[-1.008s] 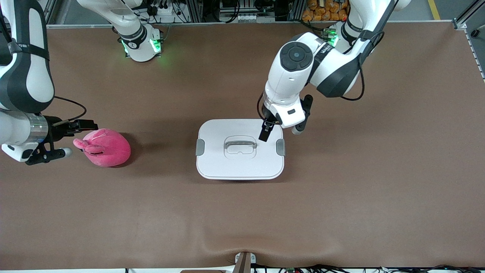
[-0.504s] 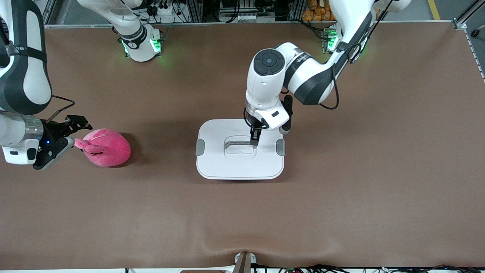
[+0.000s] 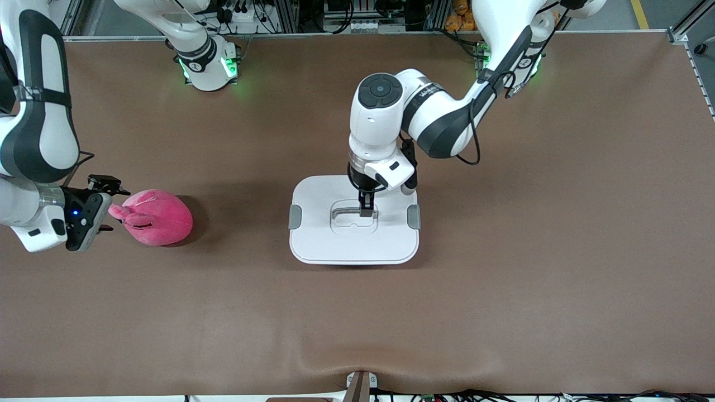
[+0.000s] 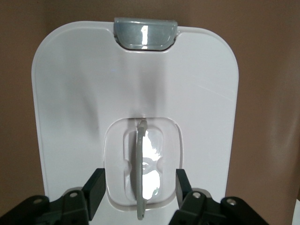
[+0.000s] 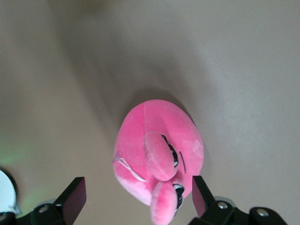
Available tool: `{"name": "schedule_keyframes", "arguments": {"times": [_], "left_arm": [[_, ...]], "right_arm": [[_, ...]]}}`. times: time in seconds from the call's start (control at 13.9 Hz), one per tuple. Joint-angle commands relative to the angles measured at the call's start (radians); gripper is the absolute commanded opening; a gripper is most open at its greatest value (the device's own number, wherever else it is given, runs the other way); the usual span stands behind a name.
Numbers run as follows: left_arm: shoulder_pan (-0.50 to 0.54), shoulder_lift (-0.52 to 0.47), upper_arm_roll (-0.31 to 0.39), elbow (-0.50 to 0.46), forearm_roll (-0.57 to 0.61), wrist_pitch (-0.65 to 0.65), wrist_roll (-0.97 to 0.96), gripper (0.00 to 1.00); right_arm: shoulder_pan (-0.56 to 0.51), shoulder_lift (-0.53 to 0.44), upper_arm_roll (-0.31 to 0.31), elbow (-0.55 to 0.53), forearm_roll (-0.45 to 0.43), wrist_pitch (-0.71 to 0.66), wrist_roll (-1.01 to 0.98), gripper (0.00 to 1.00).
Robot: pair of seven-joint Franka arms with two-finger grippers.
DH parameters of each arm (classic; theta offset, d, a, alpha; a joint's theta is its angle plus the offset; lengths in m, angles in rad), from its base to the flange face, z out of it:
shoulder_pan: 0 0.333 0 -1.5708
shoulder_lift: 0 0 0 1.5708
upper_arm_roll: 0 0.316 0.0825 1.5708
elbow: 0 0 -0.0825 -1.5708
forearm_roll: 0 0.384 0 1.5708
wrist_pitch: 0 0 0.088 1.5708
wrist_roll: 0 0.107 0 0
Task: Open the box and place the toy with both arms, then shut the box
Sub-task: 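Grasp the lid handle with the left gripper while the right gripper grasps the toy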
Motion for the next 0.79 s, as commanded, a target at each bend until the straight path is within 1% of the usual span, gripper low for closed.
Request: {"name": "schedule_keyframes", "arguments": {"times": [0.0,0.07,0.14,0.29,0.43,0.5,0.72], "left_arm": [[-0.026,0.037,0.011,0.031,0.048,0.011,-0.056,0.68],[-0.030,0.045,0.011,0.031,0.048,0.025,-0.068,0.68],[-0.032,0.051,0.013,0.031,0.049,0.040,-0.079,0.64],[-0.034,0.065,0.013,0.033,0.059,0.060,-0.078,0.63],[-0.047,0.078,0.011,0.033,0.097,0.062,-0.079,0.63],[-0.052,0.081,0.013,0.033,0.100,0.065,-0.079,0.63],[-0.053,0.083,0.023,0.033,0.102,0.083,-0.078,0.54]], "right_arm": [[-0.010,0.002,0.008,-0.063,0.021,0.087,-0.157,1.00],[-0.010,0.003,0.008,-0.085,0.023,0.120,-0.203,1.00],[-0.010,0.003,0.008,-0.099,0.023,0.142,-0.235,1.00],[-0.009,0.003,0.008,-0.125,0.023,0.197,-0.295,1.00],[-0.009,0.003,0.008,-0.159,0.023,0.251,-0.363,1.00],[-0.007,0.003,0.008,-0.166,0.023,0.260,-0.381,1.00],[-0.007,0.016,0.008,-0.168,0.023,0.265,-0.388,1.00]]}}
